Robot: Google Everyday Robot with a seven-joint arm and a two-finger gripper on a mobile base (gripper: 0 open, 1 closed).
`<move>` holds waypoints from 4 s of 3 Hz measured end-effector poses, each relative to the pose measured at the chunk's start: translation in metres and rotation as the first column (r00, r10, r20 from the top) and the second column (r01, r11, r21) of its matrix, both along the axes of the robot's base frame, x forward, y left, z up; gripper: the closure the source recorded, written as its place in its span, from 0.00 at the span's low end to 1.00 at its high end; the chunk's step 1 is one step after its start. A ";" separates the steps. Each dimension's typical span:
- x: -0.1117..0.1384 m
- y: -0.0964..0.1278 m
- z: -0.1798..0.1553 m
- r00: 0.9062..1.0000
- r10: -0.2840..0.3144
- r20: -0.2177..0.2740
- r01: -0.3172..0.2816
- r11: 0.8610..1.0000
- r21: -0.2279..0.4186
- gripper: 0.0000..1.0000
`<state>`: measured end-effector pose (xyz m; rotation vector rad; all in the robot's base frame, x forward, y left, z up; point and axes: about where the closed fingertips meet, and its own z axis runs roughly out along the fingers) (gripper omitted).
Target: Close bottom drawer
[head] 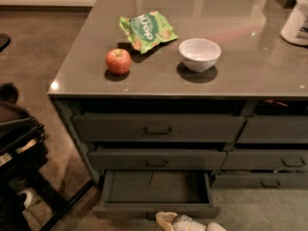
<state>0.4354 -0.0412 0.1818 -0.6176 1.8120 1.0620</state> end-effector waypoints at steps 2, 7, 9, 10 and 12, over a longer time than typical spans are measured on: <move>0.057 0.014 0.019 0.991 0.071 0.116 -0.060 0.993 -0.099 1.00; 0.062 0.015 -0.019 0.999 0.018 0.029 -0.008 0.954 -0.299 1.00; 0.097 0.023 -0.039 0.996 -0.023 0.091 0.052 0.942 -0.333 1.00; 0.105 0.023 -0.036 0.993 -0.024 0.120 0.064 0.939 -0.337 1.00; 0.145 0.025 -0.018 0.973 -0.017 0.230 0.097 0.934 -0.345 1.00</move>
Offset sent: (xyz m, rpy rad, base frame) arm 0.1323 0.0423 0.0385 -0.2168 -0.2604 0.1820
